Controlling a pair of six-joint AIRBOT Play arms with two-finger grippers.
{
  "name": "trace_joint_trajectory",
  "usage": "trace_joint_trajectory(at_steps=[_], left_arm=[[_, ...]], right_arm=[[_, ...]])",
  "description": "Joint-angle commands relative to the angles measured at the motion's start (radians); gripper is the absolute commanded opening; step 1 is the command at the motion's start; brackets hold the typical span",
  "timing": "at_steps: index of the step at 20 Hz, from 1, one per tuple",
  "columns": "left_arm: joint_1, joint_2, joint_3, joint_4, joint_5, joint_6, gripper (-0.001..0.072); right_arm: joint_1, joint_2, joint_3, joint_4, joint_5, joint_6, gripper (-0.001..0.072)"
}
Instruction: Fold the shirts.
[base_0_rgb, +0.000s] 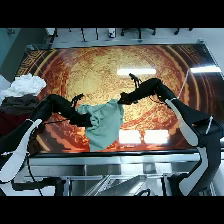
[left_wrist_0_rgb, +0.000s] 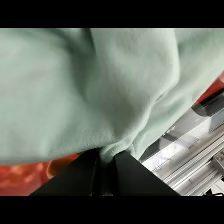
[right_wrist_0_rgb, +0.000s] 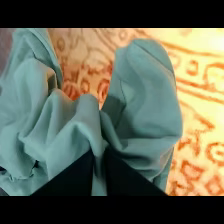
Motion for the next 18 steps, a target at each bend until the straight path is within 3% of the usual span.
trace_joint_trajectory(at_steps=[1, 2, 3, 4, 5, 6, 10, 13, 15, 18], left_arm=[[0.056, 0.0, 0.0, -0.001, 0.012, 0.024, 0.0025], [0.055, 0.001, 0.0, 0.0, 0.011, 0.025, 0.0026], [0.055, 0.0, 0.0, -0.001, 0.011, 0.026, 0.0025], [0.052, 0.0, 0.0, -0.001, 0.012, 0.026, 0.0025], [0.045, 0.0, 0.0, 0.0, 0.011, 0.026, 0.0025], [0.044, 0.0, 0.0, 0.0, 0.012, 0.034, 0.0025], [0.056, 0.0, 0.0, 0.0, 0.02, 0.04, 0.0025], [0.061, 0.001, 0.0, -0.001, 0.024, 0.04, 0.0025], [0.061, 0.0, 0.0, -0.001, 0.023, 0.04, 0.0025], [0.06, 0.0, 0.0, -0.002, 0.021, 0.04, 0.0025]], right_arm=[[-0.021, 0.035, 0.011, -0.036, -0.035, -0.002, 0.0202], [-0.021, 0.033, 0.01, -0.047, -0.047, -0.002, 0.0019], [-0.021, 0.033, 0.01, -0.05, -0.043, -0.003, 0.0031], [-0.021, 0.033, 0.01, -0.05, -0.038, -0.003, 0.009], [-0.023, 0.032, 0.01, -0.056, -0.026, -0.003, 0.0402], [-0.024, 0.029, 0.01, -0.077, -0.009, -0.001, 0.0519], [-0.033, -0.047, 0.01, -0.101, 0.005, 0.065, 0.0499], [-0.032, -0.103, 0.01, -0.025, -0.013, 0.066, 0.0497], [-0.024, -0.119, 0.011, -0.022, -0.009, 0.066, 0.0397], [-0.013, -0.14, 0.011, -0.006, -0.007, 0.065, 0.0382]])
